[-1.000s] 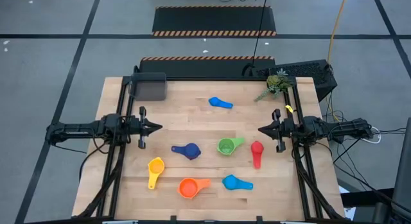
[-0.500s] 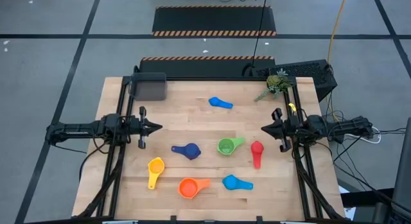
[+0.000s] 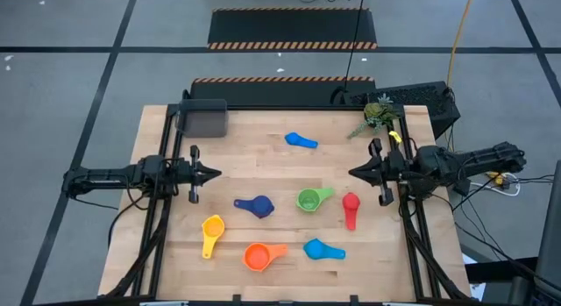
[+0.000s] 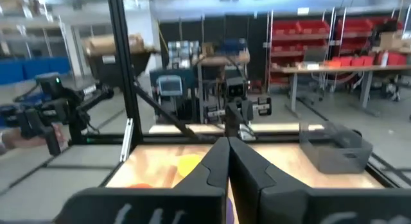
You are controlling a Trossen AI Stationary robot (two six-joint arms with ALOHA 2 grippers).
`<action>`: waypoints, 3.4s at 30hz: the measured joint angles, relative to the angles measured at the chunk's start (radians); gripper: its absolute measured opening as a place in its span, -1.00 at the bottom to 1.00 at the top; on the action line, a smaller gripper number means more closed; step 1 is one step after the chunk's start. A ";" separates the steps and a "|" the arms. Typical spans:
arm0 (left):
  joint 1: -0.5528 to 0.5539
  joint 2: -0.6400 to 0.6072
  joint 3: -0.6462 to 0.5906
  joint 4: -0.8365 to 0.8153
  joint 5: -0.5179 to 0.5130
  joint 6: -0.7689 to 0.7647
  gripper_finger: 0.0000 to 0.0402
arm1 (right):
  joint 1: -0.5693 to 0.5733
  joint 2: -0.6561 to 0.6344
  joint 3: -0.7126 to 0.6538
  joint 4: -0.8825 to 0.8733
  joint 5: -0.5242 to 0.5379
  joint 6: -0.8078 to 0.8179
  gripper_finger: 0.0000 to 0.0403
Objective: Nest measuring cups in basket
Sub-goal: Stack the green measuring cup on top of the orange measuring cup
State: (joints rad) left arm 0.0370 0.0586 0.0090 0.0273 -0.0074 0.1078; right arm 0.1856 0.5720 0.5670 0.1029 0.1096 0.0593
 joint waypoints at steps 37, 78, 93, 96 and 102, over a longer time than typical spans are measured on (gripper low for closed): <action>-0.001 0.001 0.044 0.118 0.146 -0.234 -0.90 | 0.183 0.617 0.499 -0.523 0.445 0.207 -1.00; -0.270 0.828 0.592 -0.083 -0.024 -0.027 -0.90 | 0.213 0.789 0.225 -0.309 0.362 0.348 -0.57; -0.274 0.829 0.592 -0.076 -0.028 -0.034 -0.90 | 0.101 0.811 0.160 -0.375 0.498 0.407 0.19; -0.282 0.829 0.592 -0.076 -0.031 -0.034 -0.90 | 0.071 0.811 0.152 -0.370 0.517 0.433 0.19; -0.282 0.829 0.592 -0.075 -0.049 -0.034 -0.90 | 0.032 0.811 0.152 -0.370 0.522 0.445 0.17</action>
State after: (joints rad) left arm -0.2447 0.8875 0.6006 -0.0477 -0.0563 0.0742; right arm 0.2176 1.3827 0.7189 -0.2672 0.6319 0.5045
